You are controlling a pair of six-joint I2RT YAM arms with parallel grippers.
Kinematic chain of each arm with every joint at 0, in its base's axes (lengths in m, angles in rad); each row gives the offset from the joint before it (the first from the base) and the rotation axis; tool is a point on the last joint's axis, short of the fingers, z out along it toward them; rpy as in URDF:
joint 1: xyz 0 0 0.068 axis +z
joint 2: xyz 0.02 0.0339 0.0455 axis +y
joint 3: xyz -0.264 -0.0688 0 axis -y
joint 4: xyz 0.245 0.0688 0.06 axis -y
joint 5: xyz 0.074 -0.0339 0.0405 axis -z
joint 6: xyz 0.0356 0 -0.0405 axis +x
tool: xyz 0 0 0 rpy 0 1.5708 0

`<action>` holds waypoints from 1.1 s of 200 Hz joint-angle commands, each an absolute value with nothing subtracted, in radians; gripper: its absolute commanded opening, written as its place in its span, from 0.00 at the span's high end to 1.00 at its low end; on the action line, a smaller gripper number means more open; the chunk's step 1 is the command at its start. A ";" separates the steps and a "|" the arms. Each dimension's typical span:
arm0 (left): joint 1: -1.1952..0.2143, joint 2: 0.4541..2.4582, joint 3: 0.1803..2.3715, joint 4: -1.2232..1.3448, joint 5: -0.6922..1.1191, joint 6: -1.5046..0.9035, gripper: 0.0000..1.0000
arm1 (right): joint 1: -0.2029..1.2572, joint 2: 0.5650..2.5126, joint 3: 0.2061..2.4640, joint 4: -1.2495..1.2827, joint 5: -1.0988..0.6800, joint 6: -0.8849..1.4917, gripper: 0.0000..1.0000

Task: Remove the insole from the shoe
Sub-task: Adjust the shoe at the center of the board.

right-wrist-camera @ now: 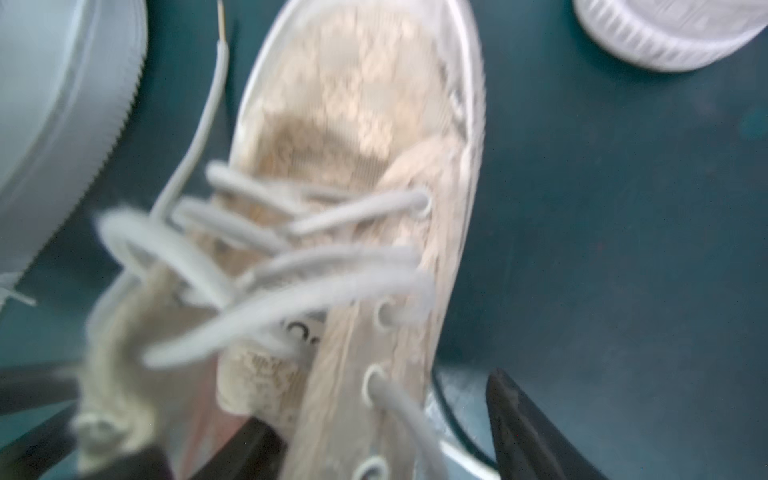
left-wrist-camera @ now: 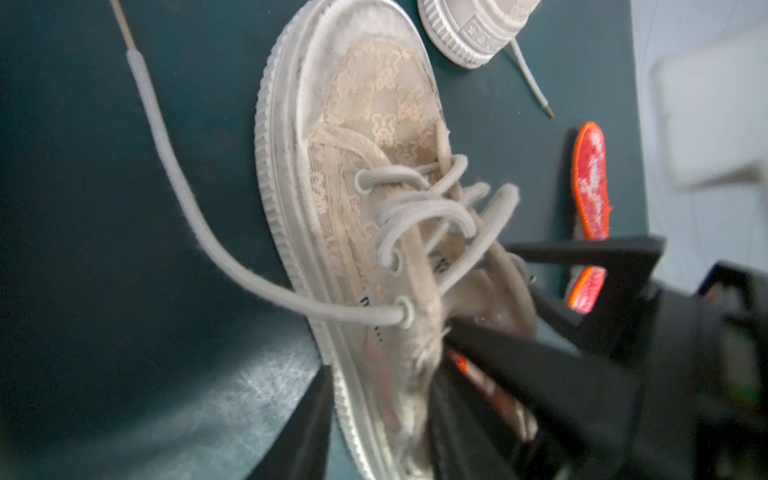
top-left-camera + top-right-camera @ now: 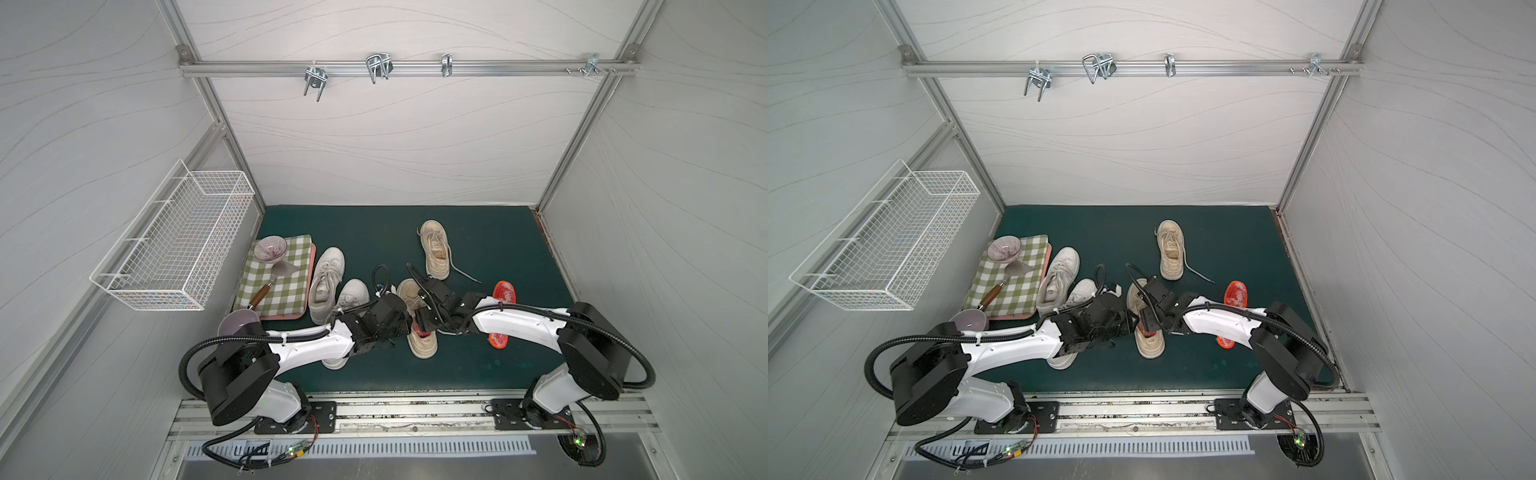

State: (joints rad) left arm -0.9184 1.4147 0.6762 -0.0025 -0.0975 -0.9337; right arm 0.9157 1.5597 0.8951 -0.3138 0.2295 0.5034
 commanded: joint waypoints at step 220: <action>-0.827 1.645 0.965 -0.150 -0.107 -0.841 0.37 | 0.942 1.296 0.844 -0.446 0.168 0.533 0.44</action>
State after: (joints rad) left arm -0.8421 1.6279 0.9184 -0.1768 -0.0879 -0.8509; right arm 0.9031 1.3540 0.8516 -0.3550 0.1963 0.5240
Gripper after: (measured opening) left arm 0.629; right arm 0.569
